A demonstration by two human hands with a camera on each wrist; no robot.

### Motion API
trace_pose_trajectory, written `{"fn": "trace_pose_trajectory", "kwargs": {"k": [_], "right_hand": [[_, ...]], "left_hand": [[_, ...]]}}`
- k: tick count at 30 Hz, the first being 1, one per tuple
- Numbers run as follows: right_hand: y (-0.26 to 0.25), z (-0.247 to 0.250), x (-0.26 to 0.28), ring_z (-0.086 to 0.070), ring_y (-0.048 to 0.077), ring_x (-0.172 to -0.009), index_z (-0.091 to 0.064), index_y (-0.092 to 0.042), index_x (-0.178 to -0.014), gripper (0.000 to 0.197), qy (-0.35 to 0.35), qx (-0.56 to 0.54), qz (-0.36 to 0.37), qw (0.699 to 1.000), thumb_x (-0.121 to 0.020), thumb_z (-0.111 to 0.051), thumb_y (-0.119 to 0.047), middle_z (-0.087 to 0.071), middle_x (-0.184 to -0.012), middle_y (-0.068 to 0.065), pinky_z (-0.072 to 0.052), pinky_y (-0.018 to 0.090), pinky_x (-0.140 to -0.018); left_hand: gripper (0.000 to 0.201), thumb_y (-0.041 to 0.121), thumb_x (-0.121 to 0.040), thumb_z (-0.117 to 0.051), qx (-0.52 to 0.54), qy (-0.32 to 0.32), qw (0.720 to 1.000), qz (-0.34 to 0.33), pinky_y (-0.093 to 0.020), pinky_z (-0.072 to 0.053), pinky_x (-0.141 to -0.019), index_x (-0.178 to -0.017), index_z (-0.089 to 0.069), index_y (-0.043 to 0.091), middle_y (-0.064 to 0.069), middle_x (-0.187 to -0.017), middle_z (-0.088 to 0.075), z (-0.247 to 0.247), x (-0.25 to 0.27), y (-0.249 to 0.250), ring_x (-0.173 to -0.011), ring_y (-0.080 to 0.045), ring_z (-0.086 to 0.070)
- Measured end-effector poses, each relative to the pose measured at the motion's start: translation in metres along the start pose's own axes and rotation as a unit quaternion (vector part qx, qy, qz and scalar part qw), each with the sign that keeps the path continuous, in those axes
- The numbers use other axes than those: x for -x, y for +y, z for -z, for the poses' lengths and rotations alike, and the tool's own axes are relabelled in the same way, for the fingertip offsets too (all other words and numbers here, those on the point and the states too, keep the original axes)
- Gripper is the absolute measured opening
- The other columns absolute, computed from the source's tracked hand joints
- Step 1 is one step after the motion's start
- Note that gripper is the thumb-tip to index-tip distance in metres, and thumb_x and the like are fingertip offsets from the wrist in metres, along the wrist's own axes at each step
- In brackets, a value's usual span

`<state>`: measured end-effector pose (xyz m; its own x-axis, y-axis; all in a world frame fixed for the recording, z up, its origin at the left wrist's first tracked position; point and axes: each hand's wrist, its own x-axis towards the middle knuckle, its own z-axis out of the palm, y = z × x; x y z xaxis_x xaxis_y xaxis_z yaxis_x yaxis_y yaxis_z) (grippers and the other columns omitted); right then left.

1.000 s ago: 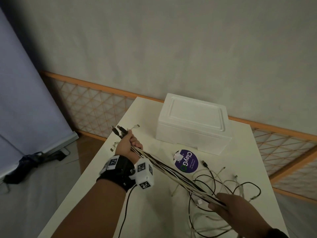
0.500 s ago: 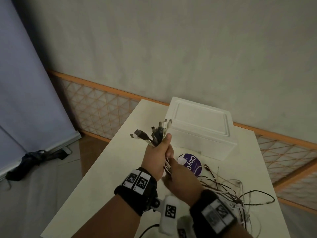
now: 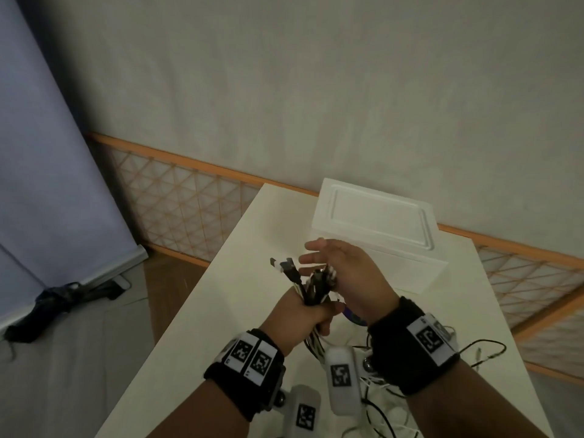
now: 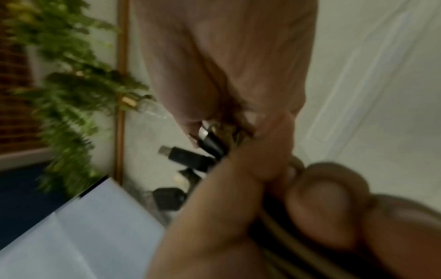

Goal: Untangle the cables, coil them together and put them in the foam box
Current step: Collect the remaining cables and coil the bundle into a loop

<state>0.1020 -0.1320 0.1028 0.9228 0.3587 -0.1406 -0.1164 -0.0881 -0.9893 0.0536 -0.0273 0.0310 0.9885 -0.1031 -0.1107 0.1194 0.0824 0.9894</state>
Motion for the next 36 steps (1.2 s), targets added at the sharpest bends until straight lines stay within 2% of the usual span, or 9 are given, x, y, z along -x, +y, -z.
{"fn": "trace_pose_trajectory", "kwargs": {"k": [6,9,14,18,22,28,30,32,36], "right_hand": [[0.009,-0.015,0.002,-0.061,0.003,-0.086,-0.073,-0.018,-0.097,0.036,0.015,0.291,0.236,0.927,-0.095,-0.044,-0.040,-0.070,-0.089,-0.011,-0.046,0.013,-0.075],[0.010,-0.005,0.003,-0.056,0.008,-0.087,-0.070,-0.011,-0.103,0.059,-0.061,0.379,0.219,0.897,-0.091,-0.027,-0.051,-0.068,-0.090,0.000,-0.045,0.022,-0.076],[0.021,0.005,-0.007,-0.047,0.000,-0.124,-0.037,-0.027,-0.145,0.081,-0.139,0.264,0.096,0.950,-0.080,-0.041,-0.076,-0.050,-0.139,-0.011,-0.033,0.019,-0.106],[0.018,0.010,-0.019,-0.058,0.011,-0.116,-0.035,-0.031,-0.143,0.077,-0.155,0.136,0.073,0.976,-0.079,-0.076,-0.017,-0.053,-0.137,-0.006,-0.043,0.034,-0.106],[0.022,0.016,-0.026,-0.060,0.011,-0.113,-0.055,-0.024,-0.129,0.063,-0.191,0.126,0.082,0.970,-0.069,-0.073,-0.016,-0.055,-0.133,-0.007,-0.047,0.033,-0.100],[0.029,0.015,-0.017,-0.058,0.001,-0.079,-0.074,-0.015,-0.093,0.016,-0.045,0.223,0.260,0.938,-0.081,-0.066,-0.023,-0.058,-0.082,-0.014,-0.043,0.011,-0.075],[0.033,0.020,-0.015,-0.055,-0.002,-0.094,-0.065,-0.020,-0.118,0.040,-0.036,0.300,0.286,0.909,-0.084,-0.061,-0.041,-0.058,-0.098,-0.015,-0.038,0.006,-0.083],[0.043,0.033,-0.011,-0.043,-0.003,-0.119,-0.042,-0.023,-0.140,0.064,-0.030,0.260,0.243,0.934,-0.081,-0.062,-0.037,-0.046,-0.129,-0.012,-0.032,0.005,-0.096],[0.068,0.037,0.004,-0.041,0.009,-0.124,-0.033,-0.027,-0.131,0.075,-0.018,0.099,0.088,0.991,-0.059,-0.055,-0.013,-0.041,-0.132,-0.005,-0.038,0.020,-0.097]], "left_hand": [[0.010,0.002,-0.076,-0.058,0.096,0.034,0.994,0.037,-0.027,-0.044,-0.053,-0.066,-0.057,0.002,-0.006,-0.050,-0.049,0.008,-0.003,0.004,-0.048,-0.018,-0.048],[0.029,-0.008,-0.085,-0.052,0.098,0.033,0.992,0.067,-0.026,-0.043,-0.052,-0.060,-0.058,0.005,-0.006,-0.048,-0.048,0.011,-0.004,0.004,-0.046,-0.018,-0.047],[0.016,0.014,-0.076,-0.060,-0.088,-0.067,0.992,0.063,-0.030,-0.052,-0.062,-0.062,-0.064,0.007,-0.009,-0.053,-0.060,0.005,-0.008,0.015,-0.055,-0.024,-0.059],[0.019,0.012,-0.083,-0.064,-0.195,-0.135,0.968,0.084,-0.039,-0.053,-0.084,-0.070,-0.065,-0.002,-0.011,-0.063,-0.065,0.007,-0.016,0.020,-0.063,-0.019,-0.063],[0.022,0.015,-0.079,-0.068,-0.185,-0.167,0.964,0.098,-0.032,-0.049,-0.082,-0.059,-0.063,0.006,-0.014,-0.064,-0.065,0.003,-0.012,0.018,-0.064,-0.019,-0.060],[0.009,0.012,-0.069,-0.064,-0.025,-0.079,0.993,0.084,-0.031,-0.047,-0.066,-0.073,-0.062,0.005,-0.005,-0.060,-0.054,-0.005,-0.017,0.012,-0.057,-0.015,-0.050],[0.012,0.017,-0.072,-0.058,-0.008,-0.059,0.995,0.076,-0.032,-0.047,-0.069,-0.080,-0.062,0.009,-0.001,-0.064,-0.057,-0.006,-0.020,0.008,-0.062,-0.015,-0.051],[0.016,0.024,-0.081,-0.060,0.019,-0.029,0.998,0.057,-0.029,-0.048,-0.076,-0.095,-0.066,0.018,0.007,-0.083,-0.069,-0.005,-0.023,0.004,-0.076,-0.017,-0.061],[0.013,0.022,-0.096,-0.052,0.186,0.081,0.979,0.027,-0.014,-0.049,-0.072,-0.103,-0.062,0.022,0.022,-0.081,-0.072,-0.010,-0.029,0.003,-0.086,0.000,-0.064]]}}
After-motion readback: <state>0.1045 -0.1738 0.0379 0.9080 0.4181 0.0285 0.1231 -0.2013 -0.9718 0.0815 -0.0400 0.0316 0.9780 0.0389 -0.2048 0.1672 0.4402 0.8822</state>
